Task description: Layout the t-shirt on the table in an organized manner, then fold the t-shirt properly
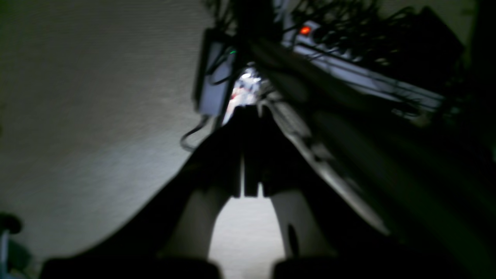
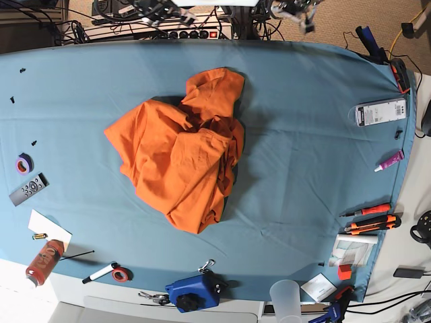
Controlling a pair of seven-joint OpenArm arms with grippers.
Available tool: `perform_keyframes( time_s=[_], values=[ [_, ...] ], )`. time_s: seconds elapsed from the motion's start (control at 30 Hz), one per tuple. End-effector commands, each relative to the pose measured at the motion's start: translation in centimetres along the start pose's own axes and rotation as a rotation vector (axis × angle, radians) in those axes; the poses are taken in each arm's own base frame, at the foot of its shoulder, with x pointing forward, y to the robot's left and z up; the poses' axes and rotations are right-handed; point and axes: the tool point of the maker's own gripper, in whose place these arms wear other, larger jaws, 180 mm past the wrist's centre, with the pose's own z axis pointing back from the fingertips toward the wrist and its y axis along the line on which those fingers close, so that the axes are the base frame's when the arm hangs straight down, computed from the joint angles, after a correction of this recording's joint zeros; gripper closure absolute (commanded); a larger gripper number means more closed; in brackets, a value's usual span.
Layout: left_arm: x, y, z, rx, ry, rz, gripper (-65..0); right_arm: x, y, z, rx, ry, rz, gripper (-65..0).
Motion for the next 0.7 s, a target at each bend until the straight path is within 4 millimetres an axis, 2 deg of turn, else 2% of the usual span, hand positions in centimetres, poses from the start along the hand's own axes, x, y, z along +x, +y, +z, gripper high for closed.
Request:
perform_keyframes(
  time_s=[0.0,0.13,0.23,0.43,0.57,0.67],
  values=[
    [0.6,1.3,0.4,0.016,-0.023,-0.013,0.0,-0.9,-0.1,0.2,-0.001,0.002,0.002,0.0],
    [0.4,4.9,2.0,0.066,-0.042,-0.042,0.0,-3.3,-0.5,1.6,-0.032,-0.011,0.043,0.0],
    [0.5,6.1,3.4,0.026,-0.075,-0.016,0.0,-4.6,-0.5,3.0,-0.036,-0.035,0.041,0.0],
    [0.5,5.8,6.7,-0.102,-0.136,-0.037,0.0,-6.6,-0.3,5.8,-0.092,-0.03,0.009,0.0],
    [0.2,5.1,9.0,-0.148,-0.125,-0.103,0.0,-6.8,0.8,7.6,-0.111,-0.014,-0.016,0.0],
    [0.8,5.2,10.8,-0.145,-0.159,-0.139,0.0,-6.6,2.0,9.1,-0.083,-0.044,-0.089,0.0]
  ],
)
